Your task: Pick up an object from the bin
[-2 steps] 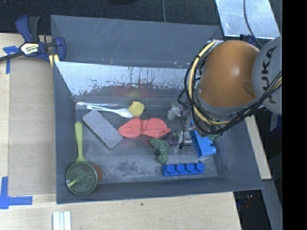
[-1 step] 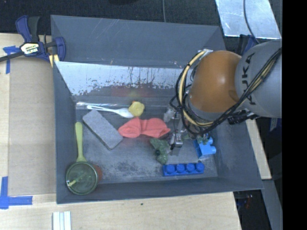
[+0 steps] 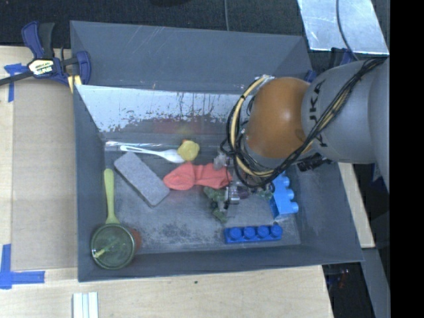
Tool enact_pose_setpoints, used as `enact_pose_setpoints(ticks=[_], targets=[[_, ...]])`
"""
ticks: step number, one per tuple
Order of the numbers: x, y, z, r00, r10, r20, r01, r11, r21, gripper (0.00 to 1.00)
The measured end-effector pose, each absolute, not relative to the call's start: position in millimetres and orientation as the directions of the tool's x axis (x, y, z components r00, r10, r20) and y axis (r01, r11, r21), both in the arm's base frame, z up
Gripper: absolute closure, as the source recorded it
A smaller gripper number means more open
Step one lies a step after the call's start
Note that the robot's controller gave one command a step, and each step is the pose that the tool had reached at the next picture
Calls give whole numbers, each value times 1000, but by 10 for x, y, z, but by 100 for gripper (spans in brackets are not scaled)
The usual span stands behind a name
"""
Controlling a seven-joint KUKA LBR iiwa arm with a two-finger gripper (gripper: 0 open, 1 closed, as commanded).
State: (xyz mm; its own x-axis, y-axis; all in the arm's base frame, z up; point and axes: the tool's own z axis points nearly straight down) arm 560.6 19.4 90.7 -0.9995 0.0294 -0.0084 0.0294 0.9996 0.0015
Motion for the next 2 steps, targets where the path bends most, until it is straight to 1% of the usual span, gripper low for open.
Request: enact_pose_setpoints(ticks=[1, 2], targets=[[6089, 320, 821, -957, 290, -22, 290, 957, 4, 100], [6089, 320, 821, -957, 289, -22, 289, 957, 4, 100]])
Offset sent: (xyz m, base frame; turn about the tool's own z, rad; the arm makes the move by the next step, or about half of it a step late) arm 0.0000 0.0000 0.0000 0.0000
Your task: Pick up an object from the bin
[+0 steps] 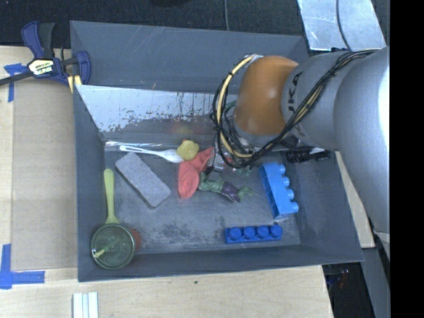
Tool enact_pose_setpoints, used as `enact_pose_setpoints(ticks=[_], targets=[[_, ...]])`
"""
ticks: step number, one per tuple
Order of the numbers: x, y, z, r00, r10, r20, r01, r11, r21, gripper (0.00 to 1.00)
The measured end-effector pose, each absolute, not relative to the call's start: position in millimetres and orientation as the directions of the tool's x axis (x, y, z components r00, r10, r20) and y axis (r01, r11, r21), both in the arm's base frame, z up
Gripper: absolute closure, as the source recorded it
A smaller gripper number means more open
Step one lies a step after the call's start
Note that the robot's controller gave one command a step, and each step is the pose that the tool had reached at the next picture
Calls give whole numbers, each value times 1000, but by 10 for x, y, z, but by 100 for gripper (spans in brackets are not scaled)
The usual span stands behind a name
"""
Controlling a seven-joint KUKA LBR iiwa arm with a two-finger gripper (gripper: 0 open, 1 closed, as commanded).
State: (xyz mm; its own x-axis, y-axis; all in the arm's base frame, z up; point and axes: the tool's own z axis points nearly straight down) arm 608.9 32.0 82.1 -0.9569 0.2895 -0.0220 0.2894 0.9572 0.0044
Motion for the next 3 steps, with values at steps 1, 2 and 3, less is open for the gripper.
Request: enact_pose_setpoints(ticks=[1, 2, 3], targets=[[6089, 167, 804, -970, 241, -29, 240, 971, 17, 100], [6122, 232, 1164, -961, 276, -27, 276, 961, 9, 100], [6155, 161, 1575, -965, 260, -41, 260, 966, 17, 100]])
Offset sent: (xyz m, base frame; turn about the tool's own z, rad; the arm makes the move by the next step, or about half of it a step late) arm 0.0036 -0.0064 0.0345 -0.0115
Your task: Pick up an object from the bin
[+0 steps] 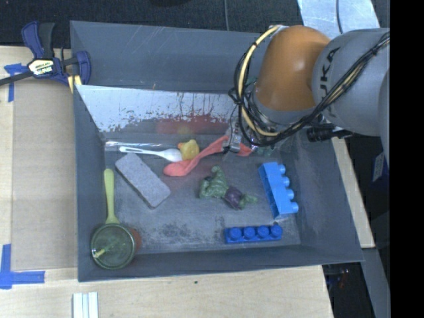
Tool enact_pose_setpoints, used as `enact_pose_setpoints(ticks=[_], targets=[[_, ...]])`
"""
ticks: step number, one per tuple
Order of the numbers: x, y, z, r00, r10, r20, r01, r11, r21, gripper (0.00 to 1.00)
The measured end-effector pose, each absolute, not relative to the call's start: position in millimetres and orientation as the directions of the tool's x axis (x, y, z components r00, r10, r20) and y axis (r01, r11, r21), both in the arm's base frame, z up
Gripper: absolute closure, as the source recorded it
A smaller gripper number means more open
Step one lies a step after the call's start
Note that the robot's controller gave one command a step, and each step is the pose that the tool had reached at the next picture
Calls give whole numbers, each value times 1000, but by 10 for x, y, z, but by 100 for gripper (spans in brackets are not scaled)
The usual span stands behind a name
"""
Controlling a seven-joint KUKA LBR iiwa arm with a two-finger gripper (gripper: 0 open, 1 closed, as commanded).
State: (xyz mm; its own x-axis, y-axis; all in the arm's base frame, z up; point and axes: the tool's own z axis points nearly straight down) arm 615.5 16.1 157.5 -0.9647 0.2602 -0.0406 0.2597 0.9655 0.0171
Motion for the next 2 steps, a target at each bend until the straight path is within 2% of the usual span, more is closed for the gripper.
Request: enact_pose_setpoints(ticks=[1, 2], targets=[[6137, 162, 1521, -962, 270, -33, 270, 963, 15, 100], [6194, 132, 2233, -958, 283, -35, 283, 959, 16, 100]])
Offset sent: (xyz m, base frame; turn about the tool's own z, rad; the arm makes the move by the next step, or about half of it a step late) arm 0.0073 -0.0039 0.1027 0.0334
